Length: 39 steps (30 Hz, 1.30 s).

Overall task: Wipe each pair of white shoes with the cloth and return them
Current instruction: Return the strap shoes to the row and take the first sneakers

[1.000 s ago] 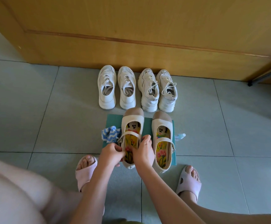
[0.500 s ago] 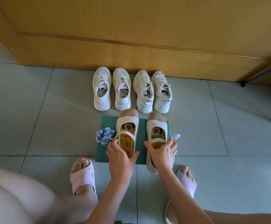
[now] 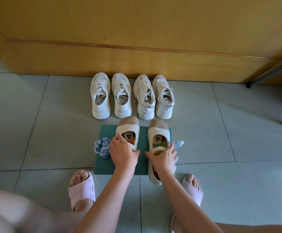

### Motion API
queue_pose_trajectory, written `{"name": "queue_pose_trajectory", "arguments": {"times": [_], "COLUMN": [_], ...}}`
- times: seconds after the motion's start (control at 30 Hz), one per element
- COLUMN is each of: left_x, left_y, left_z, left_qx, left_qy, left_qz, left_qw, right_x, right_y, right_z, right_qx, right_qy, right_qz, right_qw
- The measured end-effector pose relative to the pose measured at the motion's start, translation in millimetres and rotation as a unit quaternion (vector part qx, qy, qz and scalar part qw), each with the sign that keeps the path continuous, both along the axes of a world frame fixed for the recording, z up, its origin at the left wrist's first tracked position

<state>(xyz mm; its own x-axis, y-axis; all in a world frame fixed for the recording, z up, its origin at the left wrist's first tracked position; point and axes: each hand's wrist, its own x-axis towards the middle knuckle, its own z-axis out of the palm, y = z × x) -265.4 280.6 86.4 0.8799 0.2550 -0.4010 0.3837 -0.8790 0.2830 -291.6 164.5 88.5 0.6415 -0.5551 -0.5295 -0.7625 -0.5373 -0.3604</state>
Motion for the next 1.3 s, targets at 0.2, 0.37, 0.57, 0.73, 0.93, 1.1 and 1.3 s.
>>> {"name": "queue_pose_trajectory", "arguments": {"times": [0.2, 0.37, 0.57, 0.73, 0.93, 1.1, 1.3], "left_x": [2, 2, 0, 23, 74, 126, 185], "left_y": [-2, -5, -10, -32, -69, -116, -191], "left_z": [-6, -2, 4, 24, 43, 42, 15], "left_qx": [0.025, 0.005, -0.05, -0.112, -0.15, -0.16, -0.162], "left_qy": [0.034, 0.039, -0.008, -0.07, -0.102, -0.094, -0.071], "left_qz": [0.018, 0.057, 0.079, 0.097, 0.088, 0.068, 0.068], "left_qw": [0.999, 0.998, 0.996, 0.987, 0.979, 0.98, 0.982], "right_x": [2, 3, 2, 25, 72, 122, 189], "right_y": [-3, -7, -14, -36, -77, -133, -214], "right_z": [0, 1, 5, 25, 44, 48, 30], "right_qx": [0.001, 0.006, 0.016, 0.038, 0.042, 0.049, 0.022], "right_qy": [0.007, -0.001, -0.032, -0.082, -0.095, -0.103, -0.101], "right_qz": [-0.003, -0.008, -0.009, -0.032, -0.031, -0.034, -0.015], "right_qw": [1.0, 1.0, 0.999, 0.995, 0.994, 0.993, 0.995]}}
